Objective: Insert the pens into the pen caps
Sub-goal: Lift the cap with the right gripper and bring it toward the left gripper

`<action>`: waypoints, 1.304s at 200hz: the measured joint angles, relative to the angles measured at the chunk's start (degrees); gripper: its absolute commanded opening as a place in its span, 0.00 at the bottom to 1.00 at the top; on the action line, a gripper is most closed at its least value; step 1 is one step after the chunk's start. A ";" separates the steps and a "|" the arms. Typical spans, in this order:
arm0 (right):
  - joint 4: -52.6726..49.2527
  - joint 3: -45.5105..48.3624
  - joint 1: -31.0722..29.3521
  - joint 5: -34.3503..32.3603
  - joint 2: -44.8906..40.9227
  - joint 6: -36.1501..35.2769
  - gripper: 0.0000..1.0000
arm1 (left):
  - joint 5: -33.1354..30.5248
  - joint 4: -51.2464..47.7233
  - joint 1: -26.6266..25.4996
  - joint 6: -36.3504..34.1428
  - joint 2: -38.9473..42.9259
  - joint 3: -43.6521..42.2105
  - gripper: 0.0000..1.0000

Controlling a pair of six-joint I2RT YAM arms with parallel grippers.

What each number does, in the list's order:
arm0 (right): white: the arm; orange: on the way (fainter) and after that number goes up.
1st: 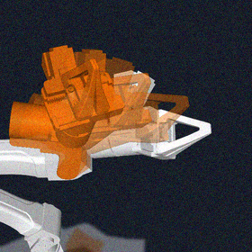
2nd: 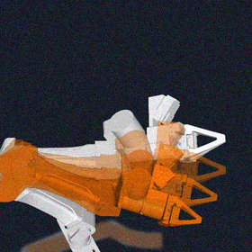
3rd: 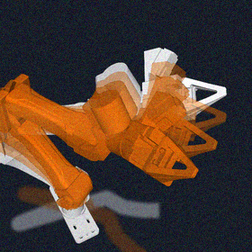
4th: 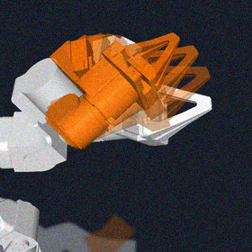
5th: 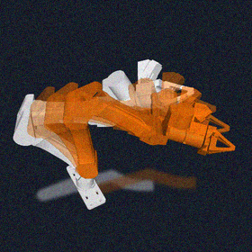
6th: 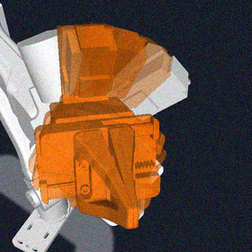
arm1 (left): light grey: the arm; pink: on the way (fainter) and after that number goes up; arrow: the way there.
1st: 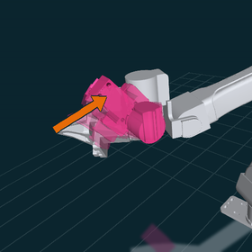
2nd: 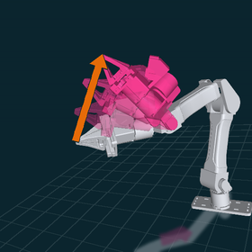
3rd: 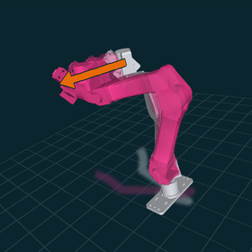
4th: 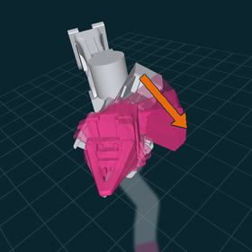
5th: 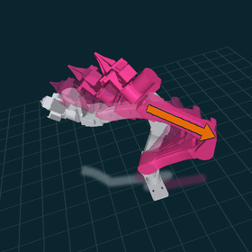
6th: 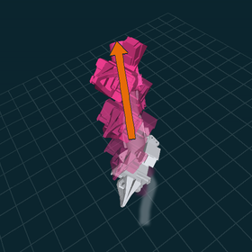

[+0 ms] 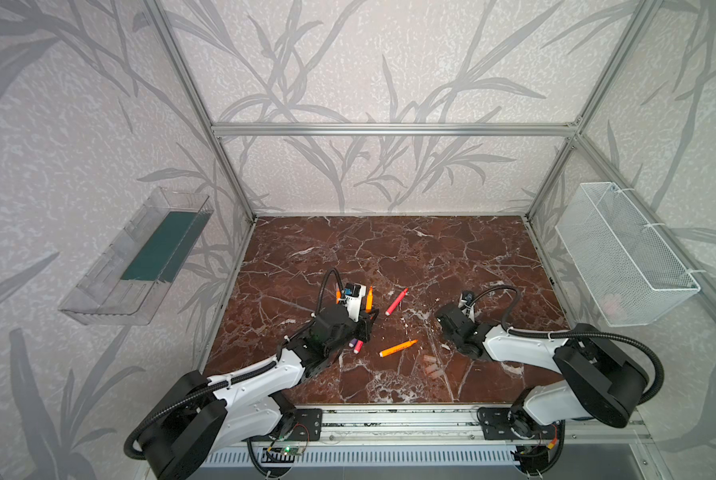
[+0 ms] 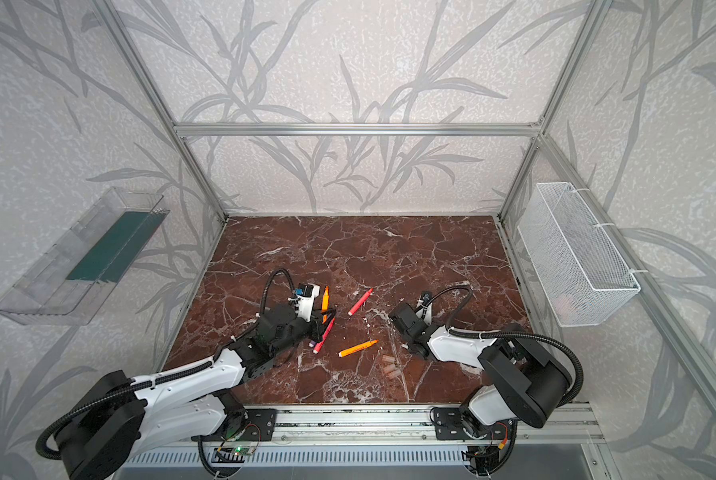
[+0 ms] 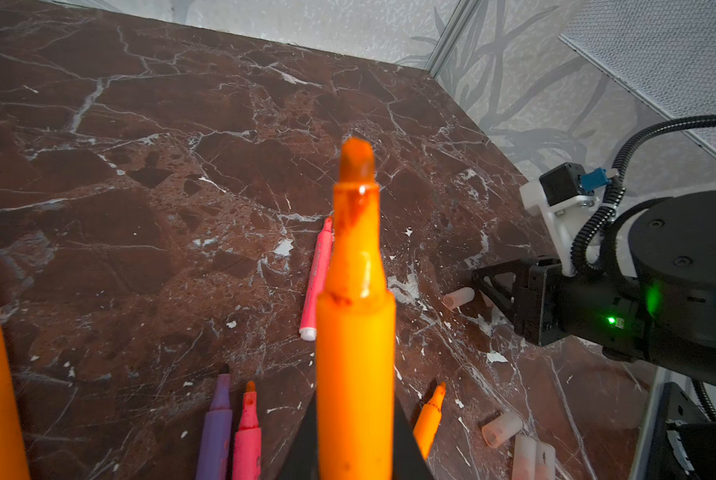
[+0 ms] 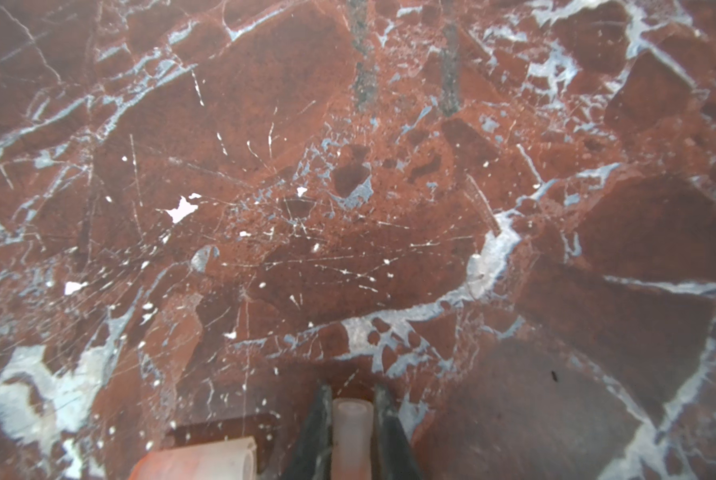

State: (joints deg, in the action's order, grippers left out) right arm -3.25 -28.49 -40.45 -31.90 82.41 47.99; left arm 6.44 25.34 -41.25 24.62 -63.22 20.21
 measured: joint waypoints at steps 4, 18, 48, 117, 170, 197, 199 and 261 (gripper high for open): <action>-0.24 0.20 0.00 0.17 -0.63 0.00 0.07 | 0.57 0.00 0.00 0.00 0.17 -0.04 0.00; -1.62 0.61 0.02 0.70 -3.74 -0.02 0.04 | 2.34 0.48 0.00 0.00 0.46 -0.07 0.00; -2.47 0.98 0.02 1.57 -13.94 -0.35 0.00 | 6.21 1.90 0.00 0.07 0.55 -0.07 0.00; 10.67 6.21 0.02 12.66 -33.51 -5.64 0.00 | 13.18 10.05 -1.97 4.79 -3.67 -0.09 0.00; 28.92 8.48 -0.22 22.80 -32.13 -7.39 0.00 | 14.69 17.29 -6.80 8.46 -10.91 0.11 0.00; 34.07 7.13 -0.79 25.16 -27.98 -7.48 0.00 | 14.69 18.18 -8.63 9.29 -13.73 1.22 0.00; 34.40 6.88 -0.85 25.31 -27.45 -7.50 0.00 | 14.67 18.25 -8.72 9.33 -13.88 1.31 0.00; 40.61 2.82 -3.19 26.77 -19.26 -7.41 0.00 | 12.79 18.38 -10.45 9.44 -15.45 3.87 0.00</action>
State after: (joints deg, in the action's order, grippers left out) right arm 37.36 -25.67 -43.64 -5.13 63.16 40.58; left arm 19.22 43.72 -51.70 34.06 -78.67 24.08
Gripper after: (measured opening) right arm 0.152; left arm 0.164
